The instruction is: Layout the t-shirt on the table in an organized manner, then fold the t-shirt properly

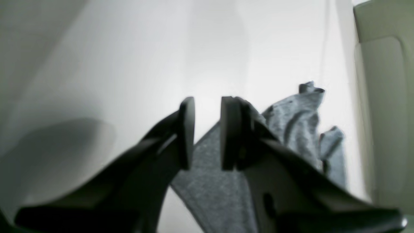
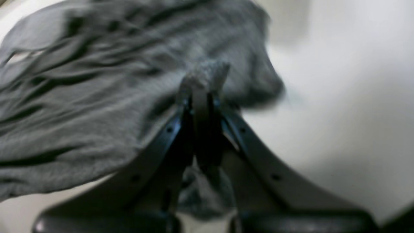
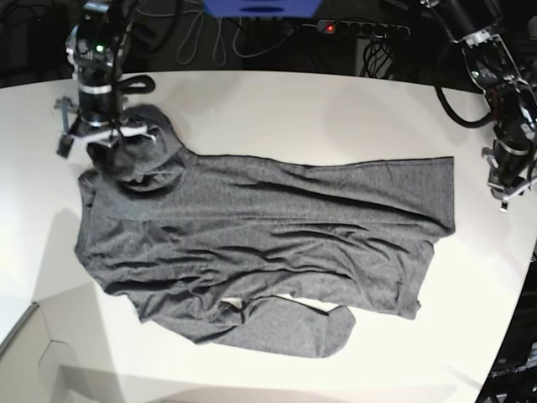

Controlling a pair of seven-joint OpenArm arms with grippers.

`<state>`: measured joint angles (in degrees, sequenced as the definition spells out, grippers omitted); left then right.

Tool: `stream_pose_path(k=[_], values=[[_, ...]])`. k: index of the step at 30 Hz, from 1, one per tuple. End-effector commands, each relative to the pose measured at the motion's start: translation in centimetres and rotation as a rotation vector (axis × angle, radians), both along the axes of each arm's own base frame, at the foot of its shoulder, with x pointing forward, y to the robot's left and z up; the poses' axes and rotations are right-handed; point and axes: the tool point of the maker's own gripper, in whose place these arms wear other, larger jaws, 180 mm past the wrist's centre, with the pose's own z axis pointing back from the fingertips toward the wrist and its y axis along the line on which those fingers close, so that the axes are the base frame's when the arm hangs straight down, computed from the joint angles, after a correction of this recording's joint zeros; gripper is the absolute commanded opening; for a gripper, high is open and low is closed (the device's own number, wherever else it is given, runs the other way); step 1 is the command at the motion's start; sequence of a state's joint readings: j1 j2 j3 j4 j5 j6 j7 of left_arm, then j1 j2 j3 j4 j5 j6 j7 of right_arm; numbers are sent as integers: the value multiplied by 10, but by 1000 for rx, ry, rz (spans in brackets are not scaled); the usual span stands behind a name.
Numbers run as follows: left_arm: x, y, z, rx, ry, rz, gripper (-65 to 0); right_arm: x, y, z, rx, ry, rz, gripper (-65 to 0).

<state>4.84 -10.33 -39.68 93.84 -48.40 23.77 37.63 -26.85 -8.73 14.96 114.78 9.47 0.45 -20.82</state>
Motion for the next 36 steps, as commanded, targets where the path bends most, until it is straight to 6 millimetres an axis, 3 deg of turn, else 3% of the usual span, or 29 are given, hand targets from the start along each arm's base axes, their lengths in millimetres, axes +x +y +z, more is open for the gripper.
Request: stream_pose_path(k=[1, 3, 6, 9, 13, 15, 19, 23, 29, 36], values=[[10, 5, 18, 23, -52, -5, -511, 1, 22, 1, 40, -17, 53, -650], [15, 5, 22, 23, -65, -7, -511, -5, 59, -16, 85, 33, 140, -650], [25, 12, 36, 39, -93, -10, -511, -12, 133, -30, 149, 80, 322, -650], [31, 16, 44, 49, -112, -10, -511, -19, 205, -28, 162, 80, 513, -650], [32, 23, 55, 80, -120, -16, -511, -16, 274, -4, 193, 6, 700, -650], [32, 30, 56, 92, -113, -12, -511, -5, 276, 1, 172, -22, 721, -650], [26, 35, 58, 111, -102, -11, -511, 0, 308, 12, 166, -67, 826, -650], [20, 37, 53, 116, -83, -10, -511, -14, 341, 18, 177, -95, 992, -650], [12, 35, 43, 108, -56, -11, -511, -30, 370, 23, 166, -133, 1231, -650], [9, 29, 34, 90, -42, -16, -512, -20, 376, 19, 88, -106, 1331, -439]])
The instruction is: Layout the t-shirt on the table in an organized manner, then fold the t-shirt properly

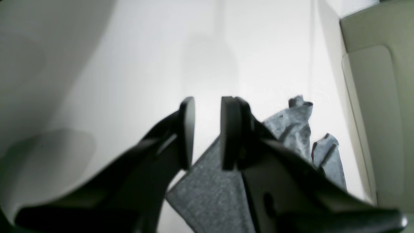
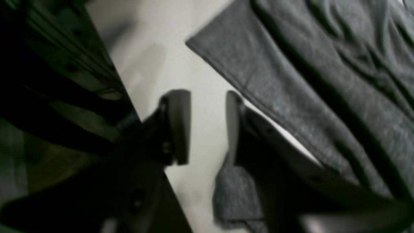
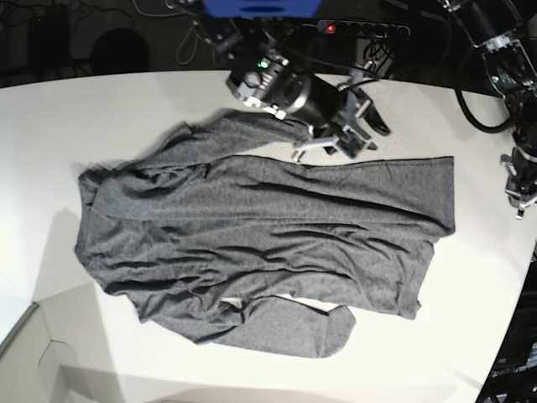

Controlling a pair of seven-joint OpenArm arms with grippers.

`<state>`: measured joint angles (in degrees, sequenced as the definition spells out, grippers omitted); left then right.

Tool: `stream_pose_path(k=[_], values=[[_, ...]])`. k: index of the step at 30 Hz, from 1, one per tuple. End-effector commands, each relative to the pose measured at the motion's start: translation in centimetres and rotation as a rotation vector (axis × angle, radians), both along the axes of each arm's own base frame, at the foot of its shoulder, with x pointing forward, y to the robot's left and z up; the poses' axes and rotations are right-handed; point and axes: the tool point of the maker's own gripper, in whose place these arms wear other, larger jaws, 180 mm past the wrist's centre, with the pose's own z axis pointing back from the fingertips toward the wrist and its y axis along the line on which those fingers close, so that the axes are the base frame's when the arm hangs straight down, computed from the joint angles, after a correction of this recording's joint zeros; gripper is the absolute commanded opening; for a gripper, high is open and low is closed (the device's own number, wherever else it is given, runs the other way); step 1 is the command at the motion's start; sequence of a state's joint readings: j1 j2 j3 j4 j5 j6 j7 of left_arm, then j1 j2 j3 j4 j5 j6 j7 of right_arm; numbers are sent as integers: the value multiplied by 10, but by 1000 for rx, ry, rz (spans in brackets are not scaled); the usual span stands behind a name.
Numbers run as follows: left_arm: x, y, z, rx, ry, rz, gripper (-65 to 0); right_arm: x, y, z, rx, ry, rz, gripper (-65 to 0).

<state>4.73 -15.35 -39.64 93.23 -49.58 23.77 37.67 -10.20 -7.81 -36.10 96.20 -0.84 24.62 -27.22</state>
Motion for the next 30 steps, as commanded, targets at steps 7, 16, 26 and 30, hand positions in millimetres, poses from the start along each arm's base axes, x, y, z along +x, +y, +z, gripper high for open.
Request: stream_pose_path(k=[7, 16, 26, 30], values=[[2, -18, -5, -29, -14, -21, -512, 39, -34, 31, 38, -99, -110, -391], [2, -134, -51, -216, 98, -276, -512, 114, -206, 23, -104, -148, -554, -392], [-23, -289, -56, -466, 155, -586, -512, 120, -301, 16, -211, -153, -752, -391], [-43, -318, -67, -496, 202, -631, -512, 120, -314, 16, -220, -152, -784, -391]])
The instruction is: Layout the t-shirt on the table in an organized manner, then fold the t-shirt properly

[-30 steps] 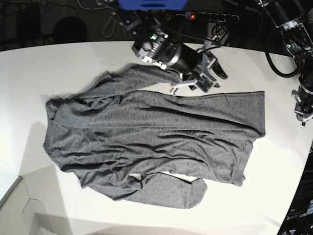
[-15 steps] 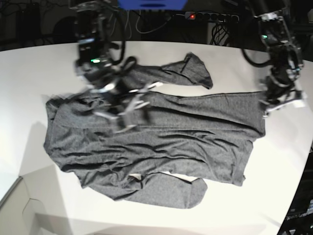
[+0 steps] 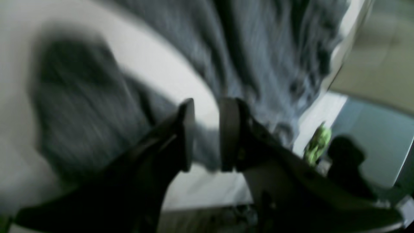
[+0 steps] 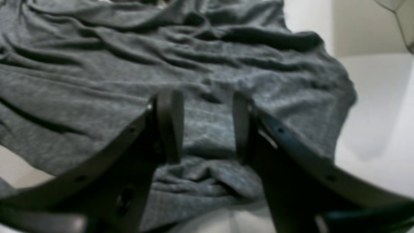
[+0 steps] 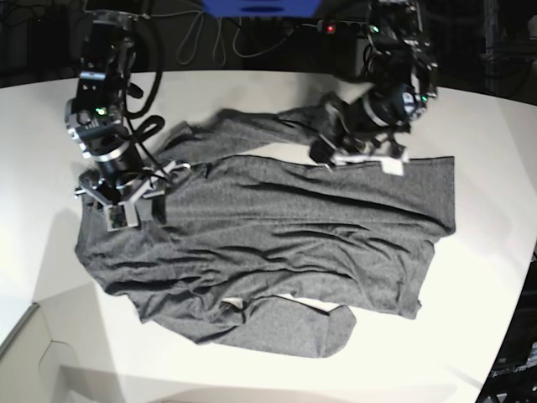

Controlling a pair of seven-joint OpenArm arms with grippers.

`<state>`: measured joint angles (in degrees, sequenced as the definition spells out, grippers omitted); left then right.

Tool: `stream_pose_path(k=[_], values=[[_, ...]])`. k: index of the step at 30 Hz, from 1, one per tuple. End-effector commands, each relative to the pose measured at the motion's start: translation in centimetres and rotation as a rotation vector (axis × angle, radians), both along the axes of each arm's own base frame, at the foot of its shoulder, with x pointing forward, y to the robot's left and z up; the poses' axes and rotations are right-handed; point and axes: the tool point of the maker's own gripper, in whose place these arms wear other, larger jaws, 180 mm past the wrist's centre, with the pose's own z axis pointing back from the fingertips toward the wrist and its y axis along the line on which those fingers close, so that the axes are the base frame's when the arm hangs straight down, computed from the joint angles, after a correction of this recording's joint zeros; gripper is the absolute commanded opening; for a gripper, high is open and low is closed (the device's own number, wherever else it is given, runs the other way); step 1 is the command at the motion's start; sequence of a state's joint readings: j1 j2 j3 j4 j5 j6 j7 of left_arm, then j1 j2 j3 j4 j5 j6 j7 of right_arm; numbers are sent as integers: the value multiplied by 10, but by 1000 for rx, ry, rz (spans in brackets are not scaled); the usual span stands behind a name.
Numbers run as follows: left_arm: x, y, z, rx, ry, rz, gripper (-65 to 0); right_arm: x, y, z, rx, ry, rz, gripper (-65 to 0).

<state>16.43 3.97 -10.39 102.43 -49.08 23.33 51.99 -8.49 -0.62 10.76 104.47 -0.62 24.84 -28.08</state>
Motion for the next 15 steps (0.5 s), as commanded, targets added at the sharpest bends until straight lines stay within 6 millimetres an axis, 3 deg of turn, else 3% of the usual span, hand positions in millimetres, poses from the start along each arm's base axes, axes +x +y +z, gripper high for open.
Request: stream_pose_path(k=[1, 6, 12, 15], values=[[2, 2, 5, 5, -21, 4, -512, 7, -4, 17, 2, -62, 4, -391], [-15, 16, -6, 46, 17, 24, -513, 8, -12, 17, -25, -59, 6, -391], [-26, 26, 10, 86, -18, 19, -514, 8, -17, 17, -43, -59, 8, -391], [-24, 42, 8, 140, -16, 43, -514, 8, -16, 16, -44, -56, 11, -391]])
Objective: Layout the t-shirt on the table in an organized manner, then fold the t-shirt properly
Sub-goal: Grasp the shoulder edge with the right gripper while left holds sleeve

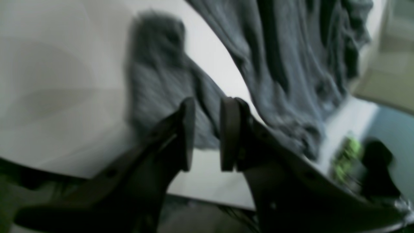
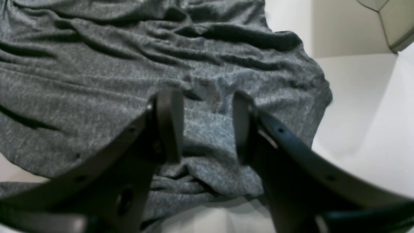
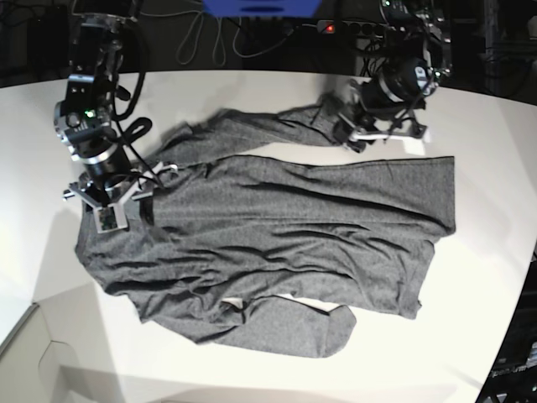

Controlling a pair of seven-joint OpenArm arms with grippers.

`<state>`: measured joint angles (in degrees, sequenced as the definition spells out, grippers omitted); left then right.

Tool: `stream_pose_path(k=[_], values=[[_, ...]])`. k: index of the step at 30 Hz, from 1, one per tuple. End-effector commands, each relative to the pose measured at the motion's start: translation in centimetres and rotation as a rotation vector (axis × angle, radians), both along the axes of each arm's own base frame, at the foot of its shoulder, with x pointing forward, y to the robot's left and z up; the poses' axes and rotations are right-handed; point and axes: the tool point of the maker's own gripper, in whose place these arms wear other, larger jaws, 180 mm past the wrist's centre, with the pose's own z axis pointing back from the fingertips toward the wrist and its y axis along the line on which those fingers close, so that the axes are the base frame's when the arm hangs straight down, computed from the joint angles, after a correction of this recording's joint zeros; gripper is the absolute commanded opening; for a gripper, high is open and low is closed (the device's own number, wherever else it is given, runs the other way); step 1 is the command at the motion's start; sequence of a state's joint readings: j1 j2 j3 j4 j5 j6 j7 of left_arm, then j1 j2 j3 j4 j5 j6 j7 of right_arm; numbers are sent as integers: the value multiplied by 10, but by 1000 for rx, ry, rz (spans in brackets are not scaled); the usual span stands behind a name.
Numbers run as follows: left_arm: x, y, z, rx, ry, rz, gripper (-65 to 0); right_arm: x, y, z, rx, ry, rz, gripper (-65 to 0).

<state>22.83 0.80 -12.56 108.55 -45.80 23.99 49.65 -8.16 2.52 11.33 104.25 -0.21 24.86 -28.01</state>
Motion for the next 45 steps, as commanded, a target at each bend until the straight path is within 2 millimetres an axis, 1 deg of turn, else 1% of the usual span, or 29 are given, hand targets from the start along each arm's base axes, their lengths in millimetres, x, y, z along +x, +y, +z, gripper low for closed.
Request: stream_pose_path(k=[1, 3, 12, 14, 17, 18, 19, 23, 24, 25, 26, 28, 30, 34, 40, 43, 45], values=[[2, 0, 6, -9, -15, -2, -514, 6, 2, 14, 4, -51, 13, -391], [2, 1, 8, -6, -20, -4, -513, 6, 3, 14, 5, -51, 16, -391], [-1, 2, 7, 1, -13, -8, -512, 6, 0, 13, 0, -49, 12, -391], [-2, 2, 7, -2, -11, -8, -512, 5, -4, 13, -16, -48, 15, -391], [-9, -2, 8, -11, 1, -21, -507, 4, -7, 13, -25, -45, 17, -391], [-10, -4, 11, -17, -1, -28, -488, 5, -7, 14, -26, -48, 15, -391], [-10, -5, 14, -20, -6, -35, -447, 5, -8, 14, -27, -48, 16, -391], [-18, -9, 13, -34, 15, -52, -205, 7, -8, 15, -27, -52, 16, -391], [-17, -10, 13, -36, 16, -54, -162, 7, -8, 15, -27, -52, 16, -391], [-17, -10, 13, -37, 16, -53, -151, 7, -8, 15, -27, -52, 16, -391], [-16, -9, 13, -35, 15, -52, -162, 7, -8, 15, -27, -52, 16, -391], [-14, -8, 12, -23, 8, -50, -214, 7, -6, 15, -26, -51, 18, -391], [-7, -8, 8, -27, 10, -47, -254, 7, -7, 15, -26, -51, 17, -391], [0, -9, -6, -43, 44, -46, -261, 7, -7, 15, -26, -51, 17, -391], [-4, -8, -22, -46, 91, -37, -261, 7, -14, 16, -52, -51, 20, -391], [-4, -3, -26, 6, 99, -44, -261, 12, -14, 19, -51, -62, 19, -391], [-2, 1, -29, 41, 107, -48, -263, 12, -15, 16, -48, -53, 18, -392]])
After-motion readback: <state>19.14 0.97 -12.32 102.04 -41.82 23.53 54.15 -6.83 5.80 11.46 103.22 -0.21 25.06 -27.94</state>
